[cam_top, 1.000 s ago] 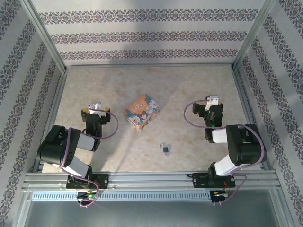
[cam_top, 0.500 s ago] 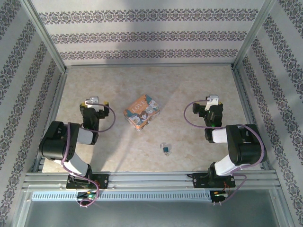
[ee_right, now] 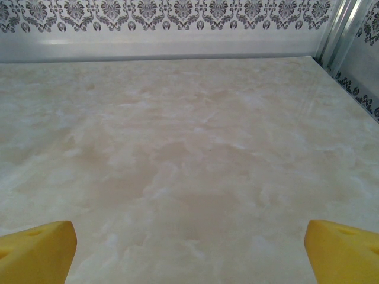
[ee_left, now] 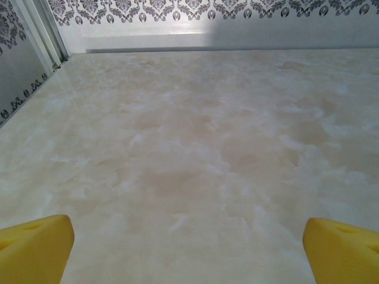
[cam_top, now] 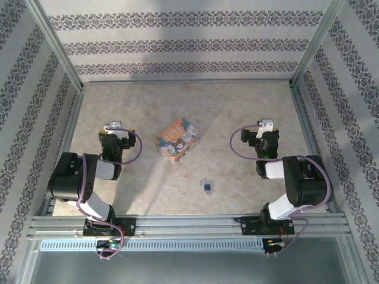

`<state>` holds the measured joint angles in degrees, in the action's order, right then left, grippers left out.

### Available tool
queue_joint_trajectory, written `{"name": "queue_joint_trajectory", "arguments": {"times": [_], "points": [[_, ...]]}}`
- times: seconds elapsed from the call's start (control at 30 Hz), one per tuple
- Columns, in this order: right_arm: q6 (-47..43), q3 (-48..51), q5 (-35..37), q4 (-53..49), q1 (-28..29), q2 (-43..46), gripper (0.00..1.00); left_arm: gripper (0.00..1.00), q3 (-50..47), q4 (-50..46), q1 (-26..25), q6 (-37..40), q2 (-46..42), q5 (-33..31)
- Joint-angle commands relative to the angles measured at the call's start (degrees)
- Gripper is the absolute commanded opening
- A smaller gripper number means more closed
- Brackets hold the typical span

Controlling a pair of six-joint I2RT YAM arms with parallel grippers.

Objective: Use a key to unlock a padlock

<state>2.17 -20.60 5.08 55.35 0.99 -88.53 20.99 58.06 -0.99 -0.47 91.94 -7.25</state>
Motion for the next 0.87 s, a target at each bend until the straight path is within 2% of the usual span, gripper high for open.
{"name": "queue_joint_trajectory", "arguments": {"times": [0.0,0.47,0.57,0.83], "points": [[0.2,-0.5,0.3,-0.1,0.4,0.8,0.98,0.99,-0.1,-0.9,0.4,-1.0,-0.5,0.8],[0.0,-0.5,0.2,-0.2,0.4,0.7,0.99,0.99,-0.1,-0.9,0.4,-1.0,-0.5,0.8],[-1.0,-0.9,-3.3,-0.9,0.3,0.7,0.98,0.99,-0.1,-0.9,0.4,-1.0,-0.5,0.8],[-0.8,-0.9,-3.6,-0.9,0.2,0.7,0.98,0.99,-0.1,-0.9,0.4,-1.0,-0.5,0.8]]}}
